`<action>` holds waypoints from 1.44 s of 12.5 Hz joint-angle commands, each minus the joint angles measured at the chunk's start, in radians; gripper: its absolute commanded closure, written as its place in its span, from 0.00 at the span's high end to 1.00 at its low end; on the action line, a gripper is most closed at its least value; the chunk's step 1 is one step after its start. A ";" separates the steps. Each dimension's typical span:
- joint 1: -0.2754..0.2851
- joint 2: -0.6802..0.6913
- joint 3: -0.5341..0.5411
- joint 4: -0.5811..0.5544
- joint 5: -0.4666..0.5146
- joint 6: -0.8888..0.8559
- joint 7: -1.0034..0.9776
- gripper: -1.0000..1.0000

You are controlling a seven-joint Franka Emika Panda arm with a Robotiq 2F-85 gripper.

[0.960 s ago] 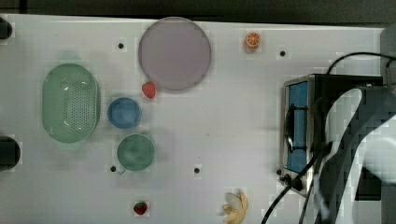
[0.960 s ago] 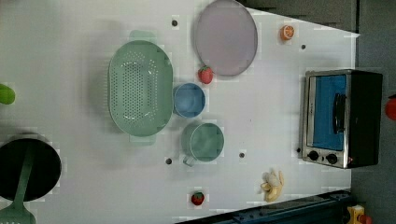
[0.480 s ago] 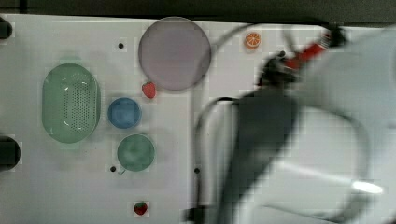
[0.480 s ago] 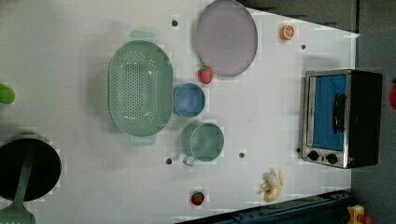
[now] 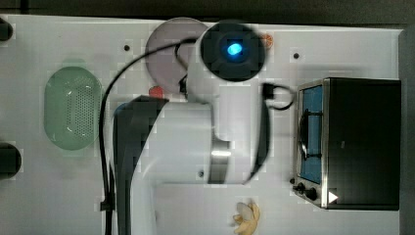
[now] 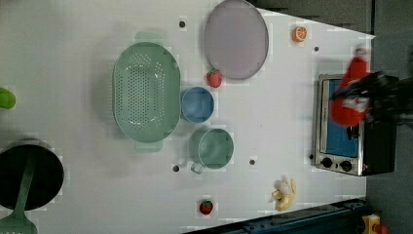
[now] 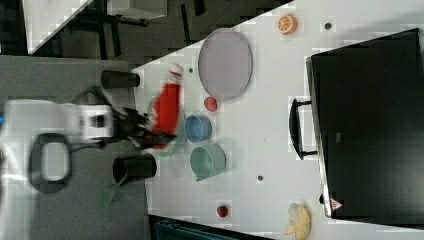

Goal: Pick Ketchup from oven and place it on table.

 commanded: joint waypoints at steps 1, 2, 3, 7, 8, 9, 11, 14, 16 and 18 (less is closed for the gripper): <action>-0.039 0.022 -0.021 -0.107 -0.025 0.161 -0.010 0.63; -0.039 0.032 -0.022 -0.158 -0.025 0.206 -0.010 0.63; -0.039 0.049 -0.022 -0.204 -0.025 0.248 -0.010 0.63; -0.040 0.163 -0.027 -0.314 -0.020 0.452 -0.010 0.63; -0.039 0.201 -0.025 -0.320 -0.018 0.488 -0.010 0.63; -0.039 0.242 -0.022 -0.321 -0.018 0.525 -0.010 0.63; -0.038 0.310 -0.011 -0.320 -0.012 0.619 -0.010 0.63; -0.038 0.345 -0.006 -0.321 0.004 0.679 -0.010 0.86; -0.038 0.324 -0.003 -0.304 0.004 0.676 -0.009 1.00; -0.038 0.271 -0.004 -0.277 0.004 0.643 0.002 1.00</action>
